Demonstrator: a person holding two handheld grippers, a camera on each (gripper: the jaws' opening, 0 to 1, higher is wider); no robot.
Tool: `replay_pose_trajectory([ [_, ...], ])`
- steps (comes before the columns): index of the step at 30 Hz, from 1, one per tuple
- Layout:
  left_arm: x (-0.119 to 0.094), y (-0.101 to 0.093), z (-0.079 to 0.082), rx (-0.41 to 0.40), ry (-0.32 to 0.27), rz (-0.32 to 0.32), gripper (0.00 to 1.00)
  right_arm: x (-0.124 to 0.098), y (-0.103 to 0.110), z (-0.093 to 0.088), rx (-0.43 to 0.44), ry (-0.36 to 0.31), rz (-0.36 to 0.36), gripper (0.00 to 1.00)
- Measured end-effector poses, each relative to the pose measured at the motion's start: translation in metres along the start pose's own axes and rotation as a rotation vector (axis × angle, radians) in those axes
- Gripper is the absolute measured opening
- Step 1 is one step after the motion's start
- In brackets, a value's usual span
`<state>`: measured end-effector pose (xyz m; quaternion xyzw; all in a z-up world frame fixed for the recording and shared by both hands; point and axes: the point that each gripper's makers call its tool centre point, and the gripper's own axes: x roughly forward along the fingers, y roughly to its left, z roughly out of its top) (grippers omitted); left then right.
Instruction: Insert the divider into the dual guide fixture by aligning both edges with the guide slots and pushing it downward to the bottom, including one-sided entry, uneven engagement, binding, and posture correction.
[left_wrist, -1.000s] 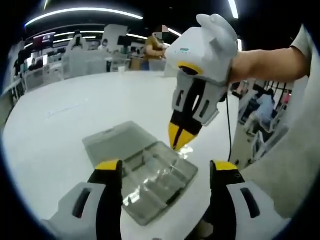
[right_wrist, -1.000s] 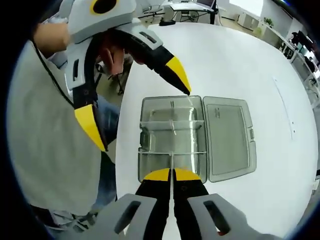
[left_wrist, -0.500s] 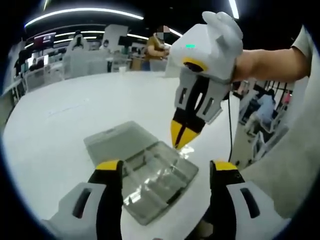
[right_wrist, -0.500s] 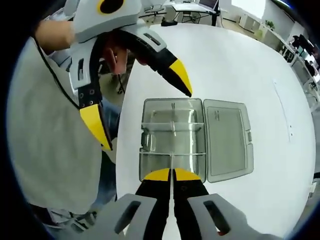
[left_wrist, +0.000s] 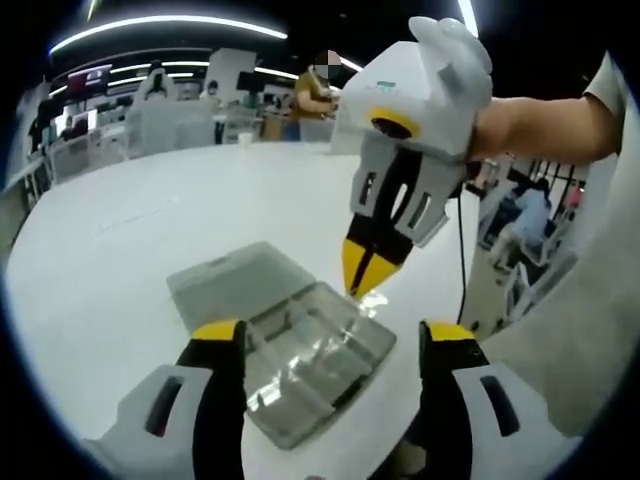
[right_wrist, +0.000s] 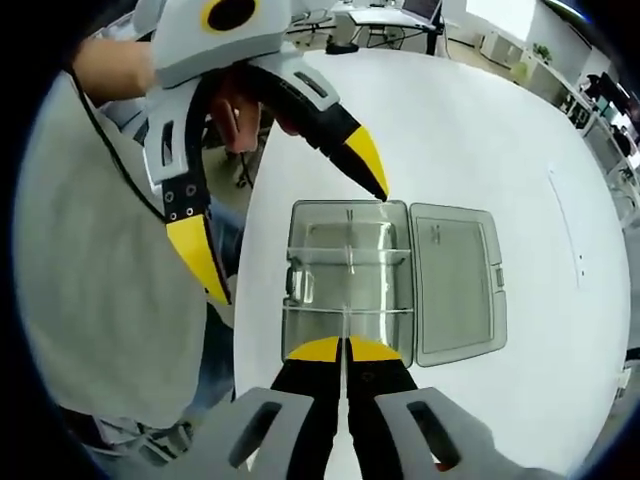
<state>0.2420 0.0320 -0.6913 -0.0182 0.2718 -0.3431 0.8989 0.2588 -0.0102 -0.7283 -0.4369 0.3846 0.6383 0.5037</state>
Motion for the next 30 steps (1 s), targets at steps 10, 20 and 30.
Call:
replay_pose_trajectory([
  [10,0.0005,0.0012,-0.0009,-0.002,0.003,0.001,0.68,0.0002,-0.0016,-0.0006,0.007,0.000,0.001,0.00],
  [20,0.0006,0.0032,-0.0004,-0.003,0.004,0.004,0.68,0.0002,-0.0029,-0.0001,0.005,-0.003,0.000,0.00],
  [30,0.0014,0.0050,-0.0009,-0.005,0.002,0.002,0.68,-0.0012,-0.0021,0.0023,0.001,-0.009,-0.002,0.00],
])
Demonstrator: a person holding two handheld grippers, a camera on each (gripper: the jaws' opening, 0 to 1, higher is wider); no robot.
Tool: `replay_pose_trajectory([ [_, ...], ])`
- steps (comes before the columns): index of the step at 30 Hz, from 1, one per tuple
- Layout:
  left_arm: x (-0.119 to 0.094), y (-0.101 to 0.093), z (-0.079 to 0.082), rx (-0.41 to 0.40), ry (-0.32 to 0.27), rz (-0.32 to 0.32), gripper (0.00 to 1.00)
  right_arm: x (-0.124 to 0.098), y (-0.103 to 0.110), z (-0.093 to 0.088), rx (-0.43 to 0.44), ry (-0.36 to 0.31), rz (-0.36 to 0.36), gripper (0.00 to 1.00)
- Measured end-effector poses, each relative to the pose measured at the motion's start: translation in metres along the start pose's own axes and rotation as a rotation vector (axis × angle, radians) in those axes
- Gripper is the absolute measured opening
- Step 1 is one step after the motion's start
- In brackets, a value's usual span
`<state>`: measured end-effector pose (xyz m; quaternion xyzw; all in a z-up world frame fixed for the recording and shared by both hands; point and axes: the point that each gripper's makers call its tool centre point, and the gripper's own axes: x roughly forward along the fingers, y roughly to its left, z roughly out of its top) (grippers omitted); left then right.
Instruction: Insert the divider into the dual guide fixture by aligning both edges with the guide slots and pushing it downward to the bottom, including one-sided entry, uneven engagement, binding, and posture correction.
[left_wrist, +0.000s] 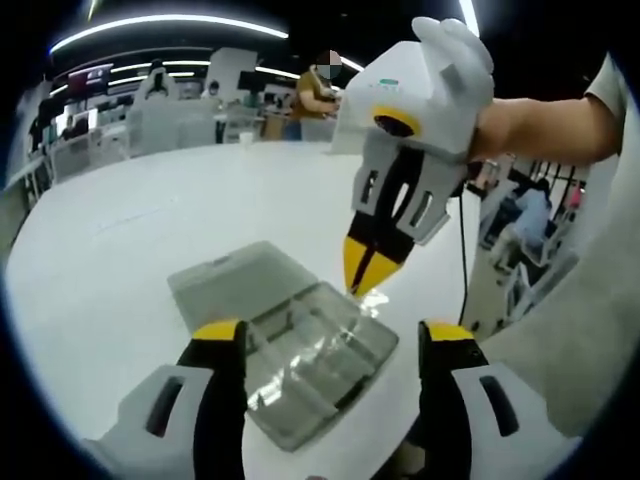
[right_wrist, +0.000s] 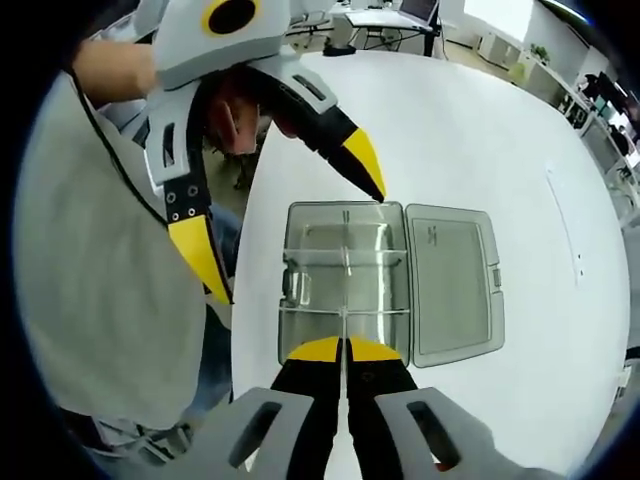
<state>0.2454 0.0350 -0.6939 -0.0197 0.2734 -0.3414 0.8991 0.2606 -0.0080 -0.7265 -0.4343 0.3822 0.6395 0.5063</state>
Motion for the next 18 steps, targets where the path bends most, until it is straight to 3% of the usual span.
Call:
replay_pose_trajectory([
  [18,-0.0004,0.0011,-0.0013,-0.005,0.004,0.004,0.67,0.0089,-0.0010,-0.0048,-0.008,-0.004,-0.007,0.00],
])
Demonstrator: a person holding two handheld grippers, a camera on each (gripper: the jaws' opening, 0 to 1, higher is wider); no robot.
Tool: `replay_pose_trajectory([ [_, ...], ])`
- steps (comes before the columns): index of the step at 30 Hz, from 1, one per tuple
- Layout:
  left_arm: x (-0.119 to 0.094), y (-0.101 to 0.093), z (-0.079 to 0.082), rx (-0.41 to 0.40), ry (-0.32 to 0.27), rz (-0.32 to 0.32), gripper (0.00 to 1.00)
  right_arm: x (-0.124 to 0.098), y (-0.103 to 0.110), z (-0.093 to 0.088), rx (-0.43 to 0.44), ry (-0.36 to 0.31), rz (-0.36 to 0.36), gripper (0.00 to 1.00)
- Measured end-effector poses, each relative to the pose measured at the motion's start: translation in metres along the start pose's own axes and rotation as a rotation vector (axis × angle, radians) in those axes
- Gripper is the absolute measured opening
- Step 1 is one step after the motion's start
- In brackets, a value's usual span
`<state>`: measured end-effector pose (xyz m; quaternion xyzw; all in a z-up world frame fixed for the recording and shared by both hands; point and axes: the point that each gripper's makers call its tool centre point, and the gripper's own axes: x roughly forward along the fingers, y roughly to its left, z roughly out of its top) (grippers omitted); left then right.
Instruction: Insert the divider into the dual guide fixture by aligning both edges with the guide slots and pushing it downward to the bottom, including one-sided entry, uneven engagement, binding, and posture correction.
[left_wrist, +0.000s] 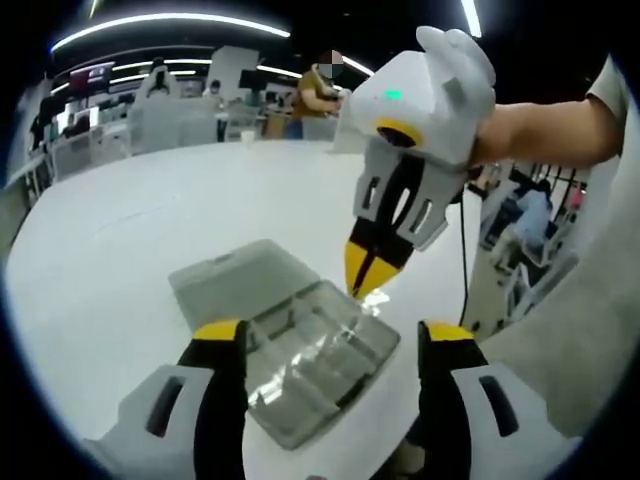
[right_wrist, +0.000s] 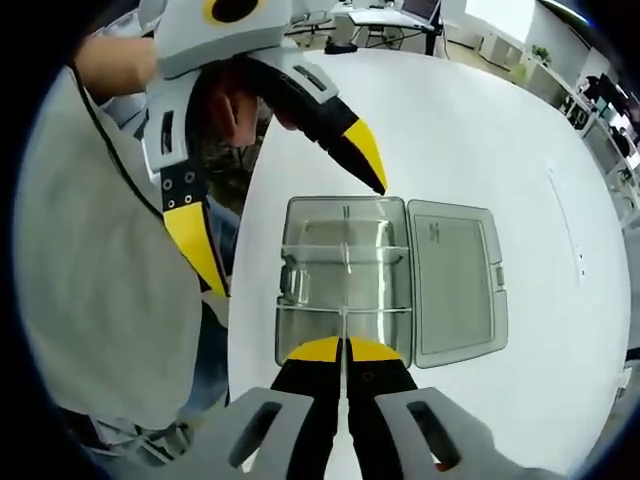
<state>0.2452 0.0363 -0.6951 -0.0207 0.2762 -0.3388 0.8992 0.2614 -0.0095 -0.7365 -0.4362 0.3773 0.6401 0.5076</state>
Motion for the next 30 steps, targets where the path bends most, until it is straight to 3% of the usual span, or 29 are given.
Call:
replay_pose_trajectory([
  [12,-0.001,0.002,-0.001,0.003,0.003,0.002,0.67,0.008,0.003,-0.003,0.021,-0.016,-0.003,0.00],
  [30,-0.002,0.001,0.001,0.004,0.003,0.004,0.67,0.015,0.003,-0.008,-0.011,-0.003,0.016,0.00],
])
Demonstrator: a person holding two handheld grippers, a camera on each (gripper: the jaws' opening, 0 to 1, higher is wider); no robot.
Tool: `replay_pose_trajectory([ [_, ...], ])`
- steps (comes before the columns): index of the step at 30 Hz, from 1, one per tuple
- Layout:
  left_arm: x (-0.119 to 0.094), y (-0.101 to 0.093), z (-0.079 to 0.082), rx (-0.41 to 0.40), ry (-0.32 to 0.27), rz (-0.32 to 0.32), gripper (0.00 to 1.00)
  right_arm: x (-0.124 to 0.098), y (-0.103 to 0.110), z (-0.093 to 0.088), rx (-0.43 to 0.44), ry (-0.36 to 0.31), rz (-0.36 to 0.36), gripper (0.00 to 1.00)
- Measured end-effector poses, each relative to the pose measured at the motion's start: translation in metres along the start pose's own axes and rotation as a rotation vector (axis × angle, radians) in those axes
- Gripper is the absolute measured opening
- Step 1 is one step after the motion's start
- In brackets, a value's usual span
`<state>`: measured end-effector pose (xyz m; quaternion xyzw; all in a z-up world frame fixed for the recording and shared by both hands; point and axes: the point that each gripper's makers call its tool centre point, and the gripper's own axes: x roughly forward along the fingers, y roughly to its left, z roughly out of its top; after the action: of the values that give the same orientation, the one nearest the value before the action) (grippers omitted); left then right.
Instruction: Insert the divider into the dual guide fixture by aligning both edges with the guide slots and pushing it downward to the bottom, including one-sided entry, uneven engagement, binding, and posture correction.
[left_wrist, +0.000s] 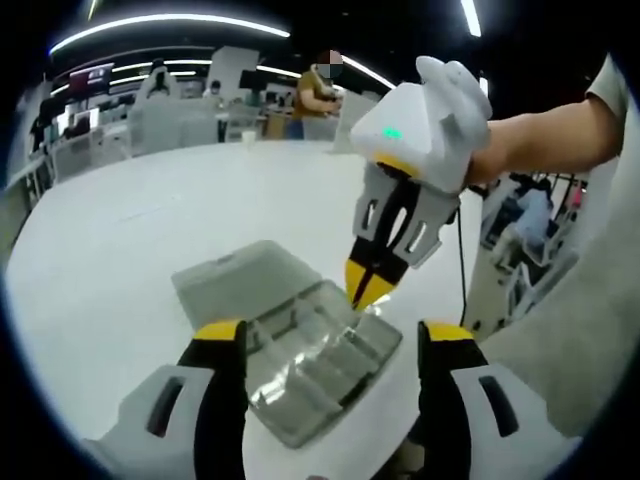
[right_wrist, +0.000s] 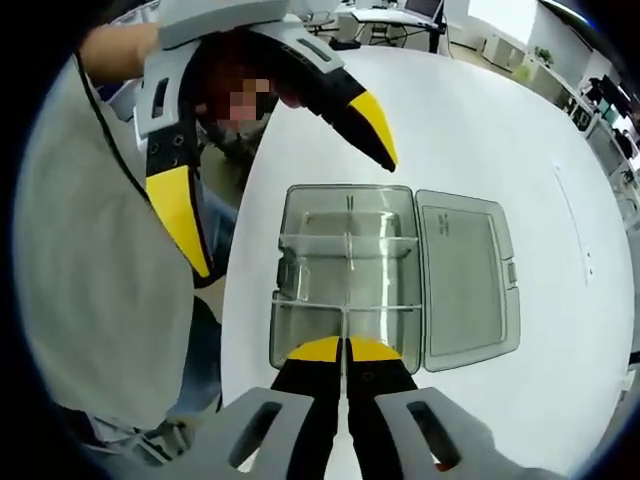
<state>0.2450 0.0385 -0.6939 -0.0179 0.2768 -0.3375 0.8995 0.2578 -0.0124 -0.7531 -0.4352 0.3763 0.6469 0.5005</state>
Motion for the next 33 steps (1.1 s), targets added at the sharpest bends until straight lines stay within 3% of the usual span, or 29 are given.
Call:
replay_pose_trajectory([
  [33,-0.003,0.001,-0.007,-0.013,0.001,0.008,0.67,0.013,-0.001,-0.006,-0.016,0.025,0.007,0.00],
])
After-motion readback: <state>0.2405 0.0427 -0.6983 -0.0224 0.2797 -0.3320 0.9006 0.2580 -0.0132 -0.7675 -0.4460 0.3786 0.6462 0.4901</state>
